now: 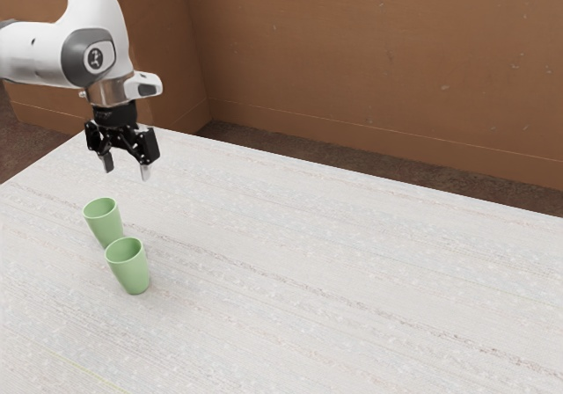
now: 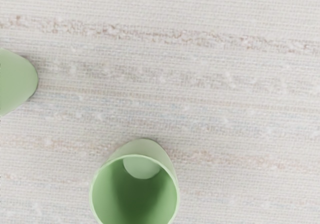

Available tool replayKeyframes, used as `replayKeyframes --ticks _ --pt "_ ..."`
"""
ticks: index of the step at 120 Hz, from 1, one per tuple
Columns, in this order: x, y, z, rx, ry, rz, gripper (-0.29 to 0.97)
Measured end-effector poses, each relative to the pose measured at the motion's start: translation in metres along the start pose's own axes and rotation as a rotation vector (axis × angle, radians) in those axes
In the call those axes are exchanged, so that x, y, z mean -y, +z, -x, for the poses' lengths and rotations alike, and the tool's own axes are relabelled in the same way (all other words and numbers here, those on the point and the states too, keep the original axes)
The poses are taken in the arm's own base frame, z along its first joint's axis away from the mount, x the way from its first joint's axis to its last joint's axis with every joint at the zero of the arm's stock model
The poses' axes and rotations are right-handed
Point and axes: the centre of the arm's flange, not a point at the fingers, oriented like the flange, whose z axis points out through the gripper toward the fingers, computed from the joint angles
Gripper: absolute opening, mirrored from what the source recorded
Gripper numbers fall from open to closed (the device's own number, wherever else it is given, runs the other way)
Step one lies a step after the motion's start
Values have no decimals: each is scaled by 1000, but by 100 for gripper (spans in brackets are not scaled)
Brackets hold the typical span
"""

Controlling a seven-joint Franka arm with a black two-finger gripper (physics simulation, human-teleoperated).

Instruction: Place the left cup onto the right cup

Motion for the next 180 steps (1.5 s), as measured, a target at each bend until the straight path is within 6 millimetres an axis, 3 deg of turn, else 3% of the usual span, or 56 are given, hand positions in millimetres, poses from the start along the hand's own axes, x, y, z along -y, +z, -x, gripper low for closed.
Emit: replayKeyframes --ticks 45,80,125,180 --pt "33 31 -22 -36 -9 -2 64" --pt "59 47 -23 -34 -26 -1 61" --pt "95 87 -23 17 -62 6 58" --pt "110 106 -47 5 -38 -10 56"
